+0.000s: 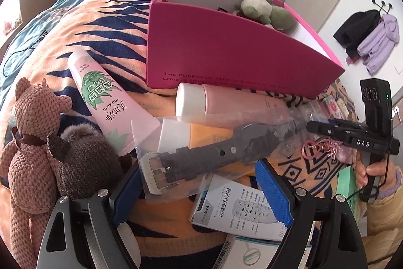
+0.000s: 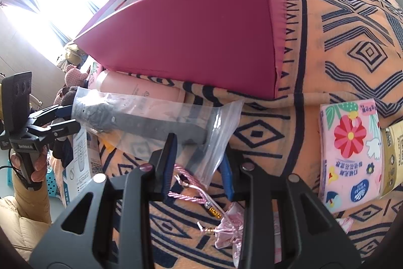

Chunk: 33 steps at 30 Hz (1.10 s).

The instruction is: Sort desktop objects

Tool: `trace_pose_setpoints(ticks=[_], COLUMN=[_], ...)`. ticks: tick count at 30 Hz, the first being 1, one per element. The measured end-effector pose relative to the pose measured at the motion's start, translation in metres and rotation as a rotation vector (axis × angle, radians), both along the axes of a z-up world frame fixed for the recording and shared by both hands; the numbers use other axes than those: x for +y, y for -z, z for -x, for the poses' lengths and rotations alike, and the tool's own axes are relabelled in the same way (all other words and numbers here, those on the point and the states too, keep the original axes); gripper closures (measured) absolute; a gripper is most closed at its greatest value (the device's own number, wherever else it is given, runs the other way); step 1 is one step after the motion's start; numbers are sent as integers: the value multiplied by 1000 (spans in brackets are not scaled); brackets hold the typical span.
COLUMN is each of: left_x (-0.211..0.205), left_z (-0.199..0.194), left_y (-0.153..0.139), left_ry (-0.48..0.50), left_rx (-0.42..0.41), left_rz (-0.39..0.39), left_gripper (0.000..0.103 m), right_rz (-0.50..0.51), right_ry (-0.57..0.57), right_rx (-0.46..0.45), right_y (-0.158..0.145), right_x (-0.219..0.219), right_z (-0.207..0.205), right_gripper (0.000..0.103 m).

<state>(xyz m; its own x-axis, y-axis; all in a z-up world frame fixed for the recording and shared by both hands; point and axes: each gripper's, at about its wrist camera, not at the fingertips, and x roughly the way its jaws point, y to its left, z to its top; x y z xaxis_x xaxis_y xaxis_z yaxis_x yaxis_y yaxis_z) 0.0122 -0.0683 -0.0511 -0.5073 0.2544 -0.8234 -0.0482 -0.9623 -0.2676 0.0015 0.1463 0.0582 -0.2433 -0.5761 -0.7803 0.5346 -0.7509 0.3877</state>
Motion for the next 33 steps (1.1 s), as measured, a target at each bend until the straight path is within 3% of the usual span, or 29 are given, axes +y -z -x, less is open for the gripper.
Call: trace_pose_setpoints(ticks=[3,5,10,23,29,33], left_x=[1,-2,-17,-15,-12,-11], left_z=[-2,-2,-5,-5,-10,-10], left_y=[-1,-2,-6,-9,-25,-31], left_ry=[-10,-34,-76,-103,-95,-95], left_rx=[13,5,-5,-3,35,48], left_rz=[15,34,-11,-5,-31,-25], left_gripper=[22,39,55,55,55,55], right_rz=[-10,-14,-24,-9,78,86], right_ry=[-2,0,-8,3,0,-22], right_rx=[12,18,42,47,90,125], right_y=[0,-1,-2,-4,-25,-35], right_x=[-2,-2,-6,2,11,6], right_z=[-1,-1,-3,-5,-13,-21], right_gripper=[68,68,69,84,92,94])
